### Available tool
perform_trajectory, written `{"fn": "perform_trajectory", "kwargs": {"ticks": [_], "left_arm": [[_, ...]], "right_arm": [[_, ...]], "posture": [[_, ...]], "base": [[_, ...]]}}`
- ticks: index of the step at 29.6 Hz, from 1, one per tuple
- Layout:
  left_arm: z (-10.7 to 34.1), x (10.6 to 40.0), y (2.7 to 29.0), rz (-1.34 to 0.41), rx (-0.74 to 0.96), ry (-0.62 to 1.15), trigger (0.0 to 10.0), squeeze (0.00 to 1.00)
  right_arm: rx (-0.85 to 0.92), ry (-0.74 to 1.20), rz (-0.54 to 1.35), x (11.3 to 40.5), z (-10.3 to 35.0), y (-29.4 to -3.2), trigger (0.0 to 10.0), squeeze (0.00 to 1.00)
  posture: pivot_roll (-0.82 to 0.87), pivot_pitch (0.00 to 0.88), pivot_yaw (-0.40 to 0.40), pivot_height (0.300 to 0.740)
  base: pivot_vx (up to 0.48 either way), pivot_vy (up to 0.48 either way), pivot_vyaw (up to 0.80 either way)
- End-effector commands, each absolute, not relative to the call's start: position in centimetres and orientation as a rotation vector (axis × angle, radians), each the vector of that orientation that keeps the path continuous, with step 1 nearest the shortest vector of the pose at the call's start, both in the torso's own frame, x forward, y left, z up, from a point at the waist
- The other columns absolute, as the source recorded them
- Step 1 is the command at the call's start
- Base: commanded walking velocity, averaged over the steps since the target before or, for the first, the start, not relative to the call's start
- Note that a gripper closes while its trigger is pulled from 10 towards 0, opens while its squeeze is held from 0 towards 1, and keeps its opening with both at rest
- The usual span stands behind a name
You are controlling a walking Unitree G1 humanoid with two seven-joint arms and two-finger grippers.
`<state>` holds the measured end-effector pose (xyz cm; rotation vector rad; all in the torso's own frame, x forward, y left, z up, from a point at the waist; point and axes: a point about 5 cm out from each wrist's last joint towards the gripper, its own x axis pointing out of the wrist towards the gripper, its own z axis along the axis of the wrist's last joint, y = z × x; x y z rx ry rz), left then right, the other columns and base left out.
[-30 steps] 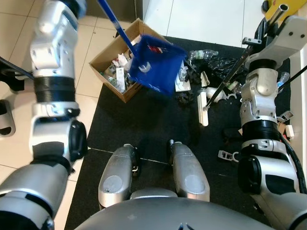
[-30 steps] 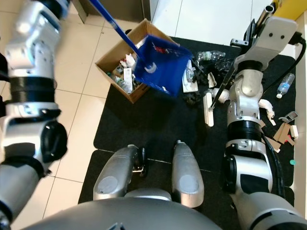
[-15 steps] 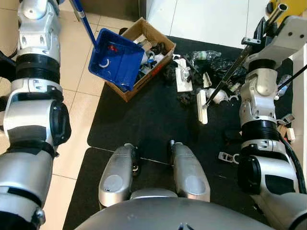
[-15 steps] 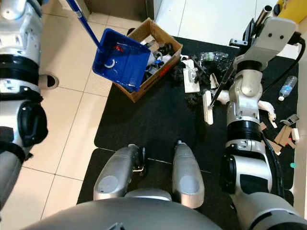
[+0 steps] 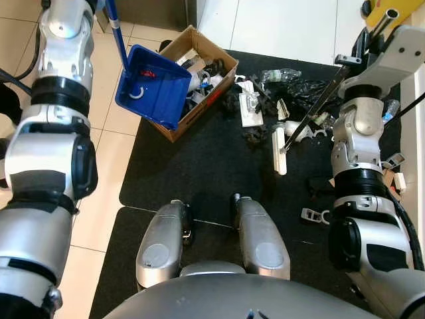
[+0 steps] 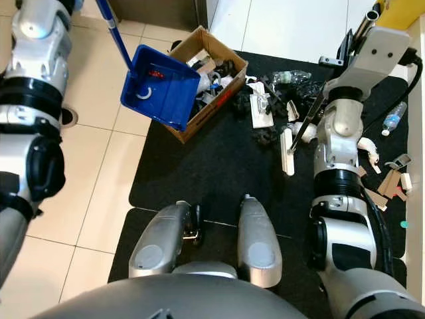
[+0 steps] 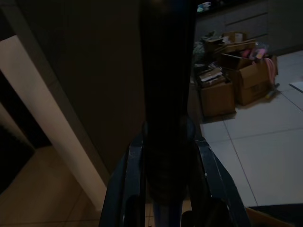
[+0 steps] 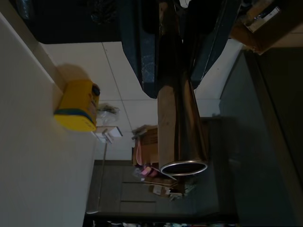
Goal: Sweep floor
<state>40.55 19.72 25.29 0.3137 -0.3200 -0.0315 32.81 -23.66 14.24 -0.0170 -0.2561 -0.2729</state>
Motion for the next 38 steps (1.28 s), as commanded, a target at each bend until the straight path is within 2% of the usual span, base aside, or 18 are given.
{"fn": "perform_trajectory", "kwargs": {"ticks": [1,3,9,16,33,38], "left_arm": [[27.7,40.5,21.5,0.063,0.346,-0.389,10.0,0.00],[29.2,40.5,22.3,0.123,0.317,-0.422,10.0,0.00],[29.9,40.5,22.8,0.150,0.340,-0.447,10.0,0.00],[27.9,40.8,21.3,0.118,0.392,-0.405,10.0,0.00],[27.7,41.3,18.7,0.028,0.500,-0.408,10.0,0.00],[28.3,41.4,18.9,0.105,0.466,-0.429,10.0,0.00]], "right_arm": [[-0.021,-0.301,-0.275,32.6,14.9,-23.7,10.0,0.00],[-0.019,-0.301,-0.273,32.7,14.9,-23.5,10.0,0.00],[-0.016,-0.305,-0.267,32.9,15.0,-23.3,10.0,0.00],[-0.018,-0.302,-0.271,32.6,14.8,-23.4,10.0,0.00],[-0.019,-0.305,-0.292,32.1,14.6,-23.7,10.0,0.00],[-0.018,-0.307,-0.297,32.0,14.7,-23.7,10.0,0.00]], "posture": [[0.07,0.110,0.037,0.740],[0.07,0.108,0.037,0.740],[0.07,0.107,0.037,0.740],[0.05,0.118,0.042,0.740],[0.03,0.110,0.065,0.740],[0.03,0.104,0.066,0.740]], "base": [[0.000,0.000,0.00],[0.000,0.000,0.00],[0.000,0.000,0.00],[0.000,0.000,0.00],[0.000,0.000,0.00],[0.000,0.000,0.00]]}}
